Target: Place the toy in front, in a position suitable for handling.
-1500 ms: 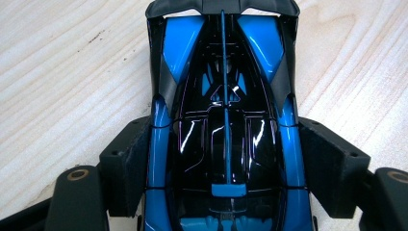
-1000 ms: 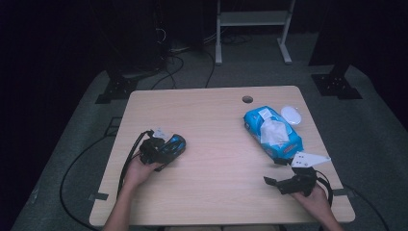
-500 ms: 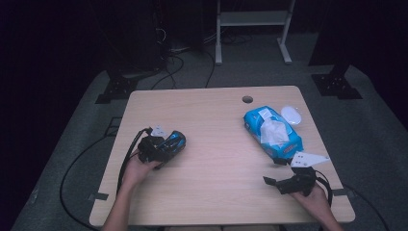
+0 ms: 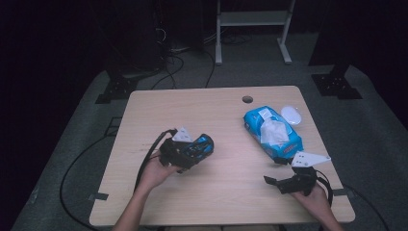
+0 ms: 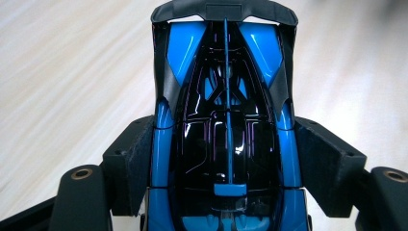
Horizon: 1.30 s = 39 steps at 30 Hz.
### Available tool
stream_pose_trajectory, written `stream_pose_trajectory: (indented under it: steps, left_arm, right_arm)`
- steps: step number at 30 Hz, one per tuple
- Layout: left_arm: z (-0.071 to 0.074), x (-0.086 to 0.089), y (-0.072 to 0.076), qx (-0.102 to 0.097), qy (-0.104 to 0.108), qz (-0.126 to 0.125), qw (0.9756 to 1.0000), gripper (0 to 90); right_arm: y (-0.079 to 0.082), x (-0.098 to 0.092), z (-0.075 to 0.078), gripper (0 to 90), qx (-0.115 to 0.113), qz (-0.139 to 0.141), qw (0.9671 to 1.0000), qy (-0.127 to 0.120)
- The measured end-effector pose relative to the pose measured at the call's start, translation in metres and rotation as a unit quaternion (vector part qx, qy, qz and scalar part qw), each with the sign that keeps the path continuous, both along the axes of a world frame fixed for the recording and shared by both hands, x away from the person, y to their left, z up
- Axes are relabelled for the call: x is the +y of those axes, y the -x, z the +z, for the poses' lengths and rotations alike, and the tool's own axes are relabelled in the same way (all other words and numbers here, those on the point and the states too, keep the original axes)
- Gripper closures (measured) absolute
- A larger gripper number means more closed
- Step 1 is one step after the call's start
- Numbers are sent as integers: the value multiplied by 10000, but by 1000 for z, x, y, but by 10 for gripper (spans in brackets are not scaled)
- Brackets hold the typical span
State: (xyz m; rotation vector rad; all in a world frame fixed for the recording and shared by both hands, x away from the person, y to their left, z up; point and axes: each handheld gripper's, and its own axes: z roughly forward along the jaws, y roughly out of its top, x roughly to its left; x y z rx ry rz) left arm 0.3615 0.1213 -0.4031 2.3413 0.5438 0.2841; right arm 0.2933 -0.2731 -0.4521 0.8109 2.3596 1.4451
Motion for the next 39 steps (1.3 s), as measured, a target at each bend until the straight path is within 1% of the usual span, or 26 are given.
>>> stream_pose_trajectory:
  steps: [1, 3, 4, 5, 6, 7, 9, 11, 18, 20, 23, 24, 25, 26, 27, 28, 29, 30, 31, 32, 33, 34, 35, 36, 38, 39]
  left_arm:
    - [-3, -14, 6, 65, 42, -193, 9998, 274]
    - [-7, -26, 9, 144, 98, -401, 9990, 273]
    - [-7, -26, 9, 144, 98, -401, 9990, 274]
    - [-12, -39, 14, 209, 107, -583, 9980, 273]
    - [-12, -39, 14, 209, 107, -583, 9980, 274]
    - [-16, -49, 18, 228, 73, -714, 9972, 273]
    - [-20, -56, 19, 263, 48, -825, 9962, 273]
    - [-24, -60, 20, 243, -47, -914, 9955, 273]
    - [-38, -71, 20, 349, -151, -995, 9943, 273]
    - [-41, -73, 19, 369, -223, -1041, 9936, 273]
    - [-45, -74, 19, 376, -251, -1043, 9935, 273]
    - [-49, -76, 19, 337, -352, -1063, 9931, 273]
    - [-50, -77, 18, 347, -385, -1080, 9928, 273]
    - [-52, -77, 17, 395, -411, -1122, 9920, 273]
    - [-55, -78, 17, 423, -401, -1124, 9920, 272]
    - [-55, -78, 17, 423, -401, -1124, 9920, 272]
    - [-58, -79, 17, 395, -431, -1184, 9912, 270]
    - [-58, -79, 17, 395, -431, -1184, 9912, 270]
    - [-58, -78, 16, 457, -340, -1200, 9911, 267]
    - [-58, -78, 16, 457, -340, -1200, 9911, 255]
    - [-57, -77, 15, 455, -208, -1148, 9921, 207]
    - [-57, -77, 15, 455, -208, -1148, 9921, 189]
    - [-54, -75, 15, 347, -141, -1128, 9929, 176]
    - [-52, -74, 15, 316, -101, -1089, 9935, 150]
    - [-50, -73, 16, 291, -105, -1084, 9936, 109]
    - [-47, -69, 18, 177, -56, -1056, 9942, 108]
  right_arm:
    - [0, 0, 0, 153, 7, -5, 10000, -15]
    - [1, -1, 0, 153, 10, -4, 10000, -19]
    - [1, -1, 0, 153, 10, -4, 10000, -19]
    - [1, -1, 0, 153, 0, -9, 10000, -27]
    - [1, -1, 0, 153, -7, -14, 10000, -29]
    - [1, -2, 1, 152, -9, -20, 10000, -32]
    - [1, -2, 1, 153, -8, -30, 10000, -35]
    - [1, -3, 1, 153, -9, -43, 10000, -28]
    - [1, -3, 1, 153, -8, -66, 10000, -7]
    - [1, -3, 1, 153, -5, -76, 10000, -4]
    - [1, -3, 1, 153, -2, -97, 10000, -5]
    - [1, -3, 1, 153, -1, -98, 10000, -11]
    - [1, -4, 1, 152, 5, -104, 9999, -19]
    - [1, -4, 1, 152, 5, -104, 9999, -23]
    - [1, -5, 1, 153, -7, -113, 9999, -29]
    - [1, -5, 1, 153, 2, -126, 9999, -36]
    - [1, -5, 1, 152, 20, -135, 9999, -55]
    - [0, -5, 1, 152, 24, -138, 9999, -64]
    - [1, -5, 1, 153, 22, -139, 9999, -57]
    - [2, -6, 1, 152, 30, -149, 9999, -56]
    - [2, -6, 2, 152, 24, -154, 9999, -49]
    - [2, -6, 2, 152, 19, -156, 9999, -46]
    - [4, -7, 2, 152, 17, -172, 9998, -41]
    - [4, -8, 3, 152, 5, -188, 9998, -52]
    - [6, -10, 4, 152, -30, -238, 9996, -115]
    - [7, -11, 5, 152, -66, -277, 9995, -150]
